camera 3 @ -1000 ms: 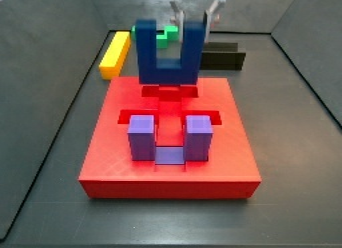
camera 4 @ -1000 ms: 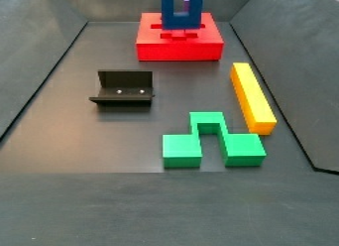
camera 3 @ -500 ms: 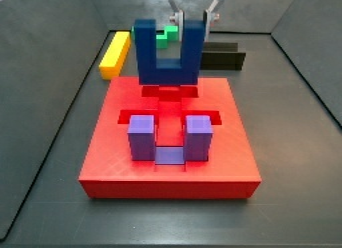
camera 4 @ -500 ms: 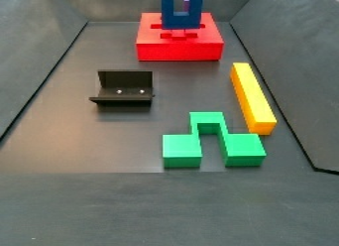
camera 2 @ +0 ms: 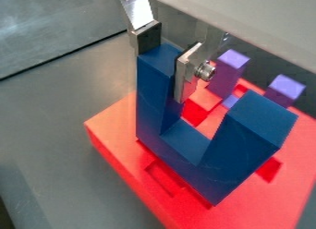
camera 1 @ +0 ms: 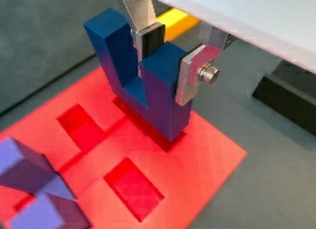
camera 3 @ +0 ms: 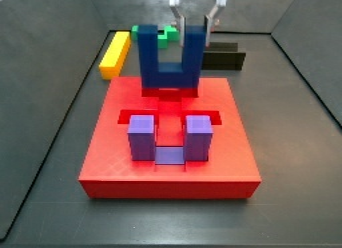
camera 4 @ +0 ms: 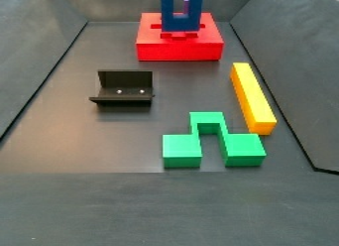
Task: Pick up the blue object. Move up. Place the blue object on the fixture. Regrasp the blue object. Move to above the board. Insert the blue object.
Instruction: Insert the blue object.
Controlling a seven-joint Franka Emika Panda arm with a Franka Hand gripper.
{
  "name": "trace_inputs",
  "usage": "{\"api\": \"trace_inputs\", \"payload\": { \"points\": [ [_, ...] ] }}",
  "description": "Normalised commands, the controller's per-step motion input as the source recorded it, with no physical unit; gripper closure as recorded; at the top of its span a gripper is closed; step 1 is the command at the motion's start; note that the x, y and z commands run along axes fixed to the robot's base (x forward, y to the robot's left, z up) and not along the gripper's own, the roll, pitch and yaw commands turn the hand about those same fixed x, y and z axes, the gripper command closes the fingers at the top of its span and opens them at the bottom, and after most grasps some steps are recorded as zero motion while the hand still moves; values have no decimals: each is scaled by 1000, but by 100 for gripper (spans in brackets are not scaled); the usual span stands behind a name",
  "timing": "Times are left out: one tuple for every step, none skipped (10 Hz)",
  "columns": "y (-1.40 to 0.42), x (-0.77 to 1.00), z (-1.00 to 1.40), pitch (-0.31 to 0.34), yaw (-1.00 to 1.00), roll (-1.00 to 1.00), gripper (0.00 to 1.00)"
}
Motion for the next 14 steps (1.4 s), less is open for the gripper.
{"api": "trace_inputs", "payload": {
  "points": [
    [57,23,-100,0,0,0,100],
    [0,0,-91,0,0,0,100],
    [-86,0,126,-40,26,-74,100],
    [-166,0,91,-4,29,-39,100],
    [-103,37,-11,0,0,0,100],
    [0,54,-29,0,0,0,100],
    [0,0,-97,0,0,9,100],
    [14,0,-129,-3,0,23,100],
    [0,0,-274,-19,0,54,100],
    [0,0,-263,-31,0,33,100],
    [0,0,-260,-33,0,20,100],
    [-37,34,-120,-13,6,0,100],
    [-6,14,-131,-11,0,0,100],
    [0,57,-91,-11,0,0,100]
  ]
}}
